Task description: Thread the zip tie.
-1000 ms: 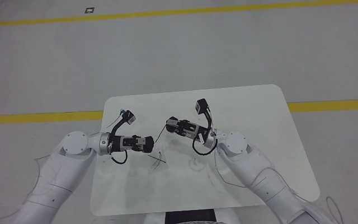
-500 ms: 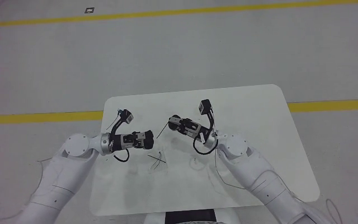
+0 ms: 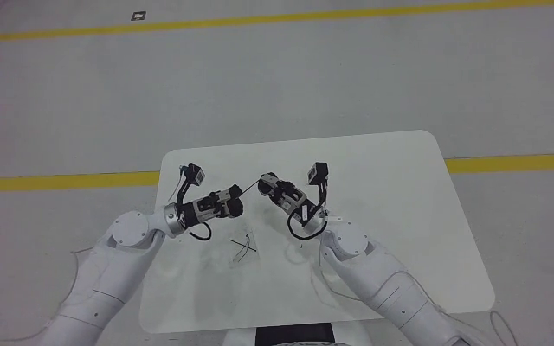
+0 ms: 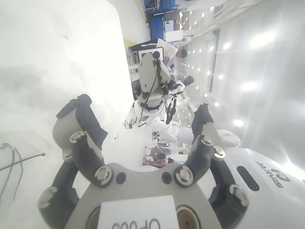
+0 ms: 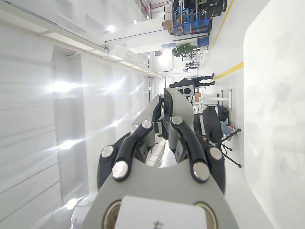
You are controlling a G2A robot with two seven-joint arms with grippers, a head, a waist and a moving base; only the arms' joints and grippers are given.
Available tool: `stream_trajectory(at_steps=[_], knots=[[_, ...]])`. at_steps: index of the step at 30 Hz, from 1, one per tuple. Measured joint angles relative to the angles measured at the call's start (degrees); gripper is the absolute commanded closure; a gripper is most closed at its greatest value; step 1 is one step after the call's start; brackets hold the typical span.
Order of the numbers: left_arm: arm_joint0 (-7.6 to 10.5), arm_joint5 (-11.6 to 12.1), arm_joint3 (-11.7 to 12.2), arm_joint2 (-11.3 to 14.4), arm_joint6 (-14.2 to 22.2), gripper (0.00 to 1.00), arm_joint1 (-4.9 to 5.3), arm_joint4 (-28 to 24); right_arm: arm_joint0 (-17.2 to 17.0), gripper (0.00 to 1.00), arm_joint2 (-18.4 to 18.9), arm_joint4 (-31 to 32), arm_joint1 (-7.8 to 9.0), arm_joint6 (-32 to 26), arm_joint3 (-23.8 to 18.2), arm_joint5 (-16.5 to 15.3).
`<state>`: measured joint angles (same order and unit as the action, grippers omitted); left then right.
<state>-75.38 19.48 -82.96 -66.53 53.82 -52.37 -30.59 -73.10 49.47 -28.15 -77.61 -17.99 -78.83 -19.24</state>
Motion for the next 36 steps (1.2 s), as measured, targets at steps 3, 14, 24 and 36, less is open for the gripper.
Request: stream_trajectory(at_steps=[3,14,24,36], knots=[[0.00,0.0,0.0,0.0,0.1,0.00,0.01,0.0,0.0,1.00,0.0,0.0,0.01,0.0,0.0,0.0],[-0.70,0.0,-0.1,1.9,-4.6,0.00,-1.22,-2.0,-1.1,1.00,-1.6,0.6,-1.37,6.8,-0.5,0.7],[-0.64,-0.3,-0.5,2.1,-6.3,0.00,-1.46,-0.8,-1.7,1.00,-1.6,1.2,-1.55,7.6,-1.1,1.3],[-0.18,0.0,-0.3,2.9,-7.2,0.00,-1.85,-0.5,-2.5,0.99,-1.9,1.4,-2.14,7.8,-1.7,1.3]])
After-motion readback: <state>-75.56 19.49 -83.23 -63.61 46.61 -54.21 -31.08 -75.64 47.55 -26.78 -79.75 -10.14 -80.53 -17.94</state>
